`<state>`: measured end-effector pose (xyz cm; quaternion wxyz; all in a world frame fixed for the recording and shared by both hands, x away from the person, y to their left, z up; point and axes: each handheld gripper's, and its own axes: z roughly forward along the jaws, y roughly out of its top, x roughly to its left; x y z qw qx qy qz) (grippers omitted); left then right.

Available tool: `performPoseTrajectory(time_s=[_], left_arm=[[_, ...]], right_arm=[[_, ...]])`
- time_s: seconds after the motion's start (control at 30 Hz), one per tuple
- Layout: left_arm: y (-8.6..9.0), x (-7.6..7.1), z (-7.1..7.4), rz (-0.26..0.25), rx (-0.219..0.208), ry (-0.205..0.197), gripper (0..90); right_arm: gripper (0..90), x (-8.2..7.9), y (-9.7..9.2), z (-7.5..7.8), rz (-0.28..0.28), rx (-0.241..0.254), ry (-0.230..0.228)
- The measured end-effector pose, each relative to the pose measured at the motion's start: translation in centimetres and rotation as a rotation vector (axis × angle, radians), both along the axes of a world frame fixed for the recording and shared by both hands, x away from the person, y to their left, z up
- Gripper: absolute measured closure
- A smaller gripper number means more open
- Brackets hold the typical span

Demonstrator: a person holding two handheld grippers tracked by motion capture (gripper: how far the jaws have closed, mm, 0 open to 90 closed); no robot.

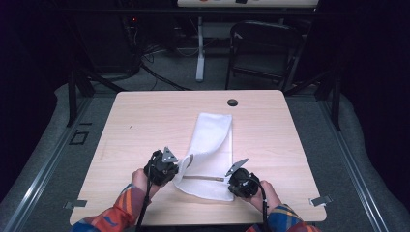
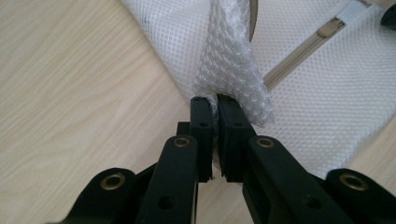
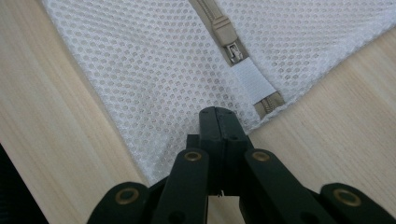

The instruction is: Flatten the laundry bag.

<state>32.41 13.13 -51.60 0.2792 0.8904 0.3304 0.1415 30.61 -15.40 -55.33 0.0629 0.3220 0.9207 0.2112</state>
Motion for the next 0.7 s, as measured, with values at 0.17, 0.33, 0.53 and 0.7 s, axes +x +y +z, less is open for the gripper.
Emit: performPoseTrajectory(time_s=[0.17,0.33,0.53,0.7], left_arm=[[0.8,-0.1,-0.3,0.012,0.039,0.016,85.5],[1.2,-0.1,-0.7,0.026,0.074,0.047,85.4],[1.2,-0.1,-1.0,0.023,0.097,0.075,85.4],[1.3,0.0,-1.2,0.037,0.104,0.084,85.3]], right_arm=[[90.0,0.0,0.0,0.0,0.0,-0.002,-0.001],[90.0,0.0,0.0,0.0,0.001,-0.002,0.0],[90.0,0.0,0.0,0.0,0.002,-0.006,-0.004],[90.0,0.0,0.0,0.0,0.002,-0.006,-0.005]])
